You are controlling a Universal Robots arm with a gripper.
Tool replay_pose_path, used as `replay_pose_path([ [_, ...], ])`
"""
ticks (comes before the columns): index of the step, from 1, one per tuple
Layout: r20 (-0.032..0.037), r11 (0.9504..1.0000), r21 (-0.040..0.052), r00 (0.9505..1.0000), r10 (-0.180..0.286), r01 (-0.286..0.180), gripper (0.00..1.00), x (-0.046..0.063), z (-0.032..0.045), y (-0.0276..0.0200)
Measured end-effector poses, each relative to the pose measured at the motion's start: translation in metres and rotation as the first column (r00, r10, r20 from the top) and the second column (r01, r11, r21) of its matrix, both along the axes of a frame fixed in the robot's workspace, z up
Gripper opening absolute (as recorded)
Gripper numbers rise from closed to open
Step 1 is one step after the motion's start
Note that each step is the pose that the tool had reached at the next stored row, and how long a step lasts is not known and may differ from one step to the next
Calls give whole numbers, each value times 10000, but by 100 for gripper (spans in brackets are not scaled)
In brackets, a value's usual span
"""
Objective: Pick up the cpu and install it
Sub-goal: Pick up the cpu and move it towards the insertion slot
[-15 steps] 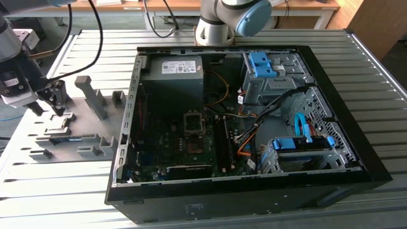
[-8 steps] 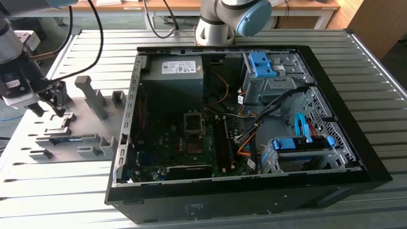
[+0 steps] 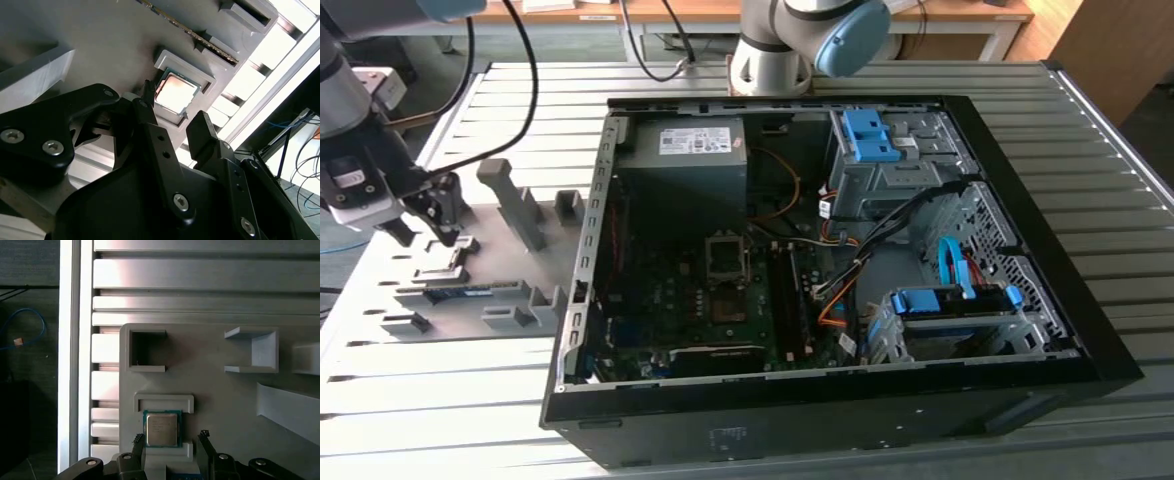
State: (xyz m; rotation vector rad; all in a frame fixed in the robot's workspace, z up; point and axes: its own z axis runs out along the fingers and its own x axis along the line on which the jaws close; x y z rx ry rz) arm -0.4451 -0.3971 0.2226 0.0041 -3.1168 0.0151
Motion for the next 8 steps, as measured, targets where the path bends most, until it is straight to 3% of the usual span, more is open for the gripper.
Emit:
replay_pose_path([
  [8, 0, 10000, 0, 10000, 0, 0, 53, 0, -38, 0],
])
